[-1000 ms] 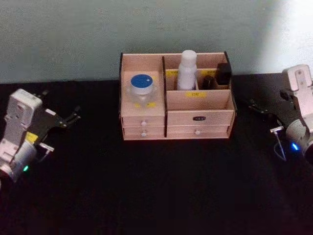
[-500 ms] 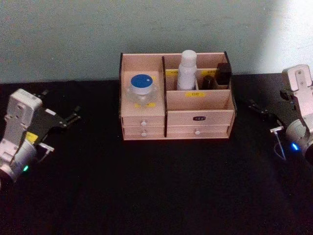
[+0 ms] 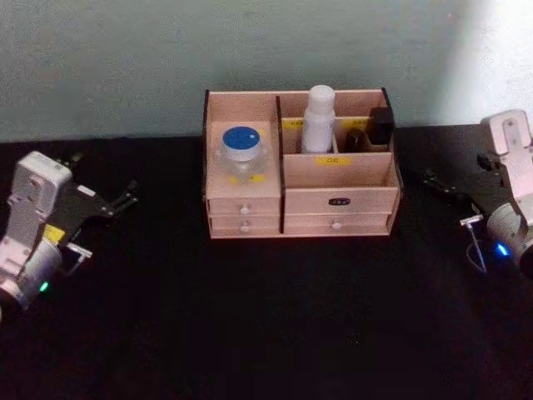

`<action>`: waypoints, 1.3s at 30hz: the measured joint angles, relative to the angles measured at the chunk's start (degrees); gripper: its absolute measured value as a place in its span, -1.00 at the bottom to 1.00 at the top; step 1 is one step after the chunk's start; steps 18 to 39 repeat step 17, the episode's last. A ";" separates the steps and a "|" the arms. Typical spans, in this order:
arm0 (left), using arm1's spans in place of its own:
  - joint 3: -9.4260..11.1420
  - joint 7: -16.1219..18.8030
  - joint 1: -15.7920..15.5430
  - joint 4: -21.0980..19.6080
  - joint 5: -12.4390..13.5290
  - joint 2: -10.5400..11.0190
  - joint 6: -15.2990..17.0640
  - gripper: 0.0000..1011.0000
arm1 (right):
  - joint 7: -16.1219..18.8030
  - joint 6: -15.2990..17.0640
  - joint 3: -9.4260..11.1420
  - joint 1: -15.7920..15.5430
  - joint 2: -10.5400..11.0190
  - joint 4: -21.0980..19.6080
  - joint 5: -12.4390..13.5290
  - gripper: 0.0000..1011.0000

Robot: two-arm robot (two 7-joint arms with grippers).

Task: Pick up the facial cleanser and watermelon frost from the table and place them into the tiered storage box.

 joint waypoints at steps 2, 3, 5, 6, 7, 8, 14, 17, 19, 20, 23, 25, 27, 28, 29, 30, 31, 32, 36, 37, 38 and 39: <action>0.00 0.00 0.00 0.00 0.00 0.00 0.00 0.98 | 0.00 0.00 0.00 0.00 0.00 0.00 0.00 0.98; 0.00 0.00 0.00 0.00 0.00 0.00 0.00 0.98 | 0.00 0.00 0.00 0.00 0.00 0.00 0.00 0.98; 0.00 0.00 0.00 0.00 0.00 0.00 0.00 0.98 | 0.00 0.00 0.00 0.00 0.00 0.00 0.00 0.98; 0.00 0.00 0.00 0.00 0.00 0.00 0.00 0.98 | 0.00 0.00 0.00 0.00 0.00 0.00 0.00 0.98; 0.00 0.00 0.00 0.00 0.00 0.00 0.00 0.98 | 0.00 0.00 0.00 0.00 0.00 0.00 0.00 0.98; 0.00 0.00 0.00 0.00 0.00 0.00 0.00 0.98 | 0.00 0.00 0.00 0.00 0.00 0.00 0.00 0.98; 0.00 0.00 0.00 0.00 0.00 0.00 0.00 0.98 | 0.00 -0.01 0.00 0.00 0.00 0.00 0.00 0.98; 0.00 0.00 0.00 0.00 0.00 0.00 0.00 0.98 | 0.00 0.00 0.00 0.00 0.00 0.00 0.00 0.98; 0.00 0.00 0.00 0.00 0.00 0.00 0.00 0.98 | 0.00 0.00 0.00 0.00 0.00 0.00 0.00 0.98; 0.00 0.00 0.00 0.00 0.00 0.00 0.00 0.98 | 0.00 0.00 0.00 0.00 0.00 0.00 0.00 0.98; 0.00 0.00 0.00 0.00 0.00 0.00 0.00 0.98 | 0.00 0.00 0.00 0.00 0.00 0.00 0.00 0.98; 0.00 0.00 0.00 0.00 0.00 0.00 0.00 0.98 | 0.00 0.00 0.00 0.00 0.00 0.00 0.00 0.98; 0.00 0.00 0.00 0.00 0.00 0.00 0.00 0.98 | 0.00 0.00 0.00 0.00 0.00 0.00 0.00 0.98; 0.00 0.00 0.00 0.00 0.00 0.00 0.00 0.98 | 0.00 0.00 0.00 0.00 0.00 0.00 0.00 0.98; 0.00 0.00 0.00 0.00 0.00 0.00 0.00 0.98 | 0.00 0.00 0.00 0.00 0.00 0.00 0.00 0.98; 0.00 0.00 0.00 0.00 0.00 0.00 0.00 0.98 | 0.00 0.00 0.00 0.00 0.00 0.00 0.00 0.98; 0.00 0.00 0.00 0.00 0.00 0.00 0.00 0.98 | 0.00 0.00 0.00 0.00 0.00 0.00 0.00 0.98; 0.00 0.00 0.00 0.00 0.00 0.00 0.00 0.98 | 0.00 0.00 0.00 0.00 0.00 0.00 0.00 0.98; 0.00 0.00 0.00 0.00 0.00 0.00 0.00 0.98 | 0.00 0.00 0.00 0.00 0.00 0.00 0.00 0.98; 0.00 0.00 0.00 0.00 0.00 0.00 0.00 0.98 | 0.00 0.00 0.00 0.00 0.00 0.00 0.00 0.98; 0.00 0.00 0.00 0.00 0.00 0.00 0.00 0.98 | 0.00 0.00 0.00 0.00 0.00 0.00 0.00 0.98; 0.00 0.00 0.00 0.00 0.00 0.00 0.00 0.98 | 0.00 0.00 0.00 0.00 0.00 0.00 0.00 0.98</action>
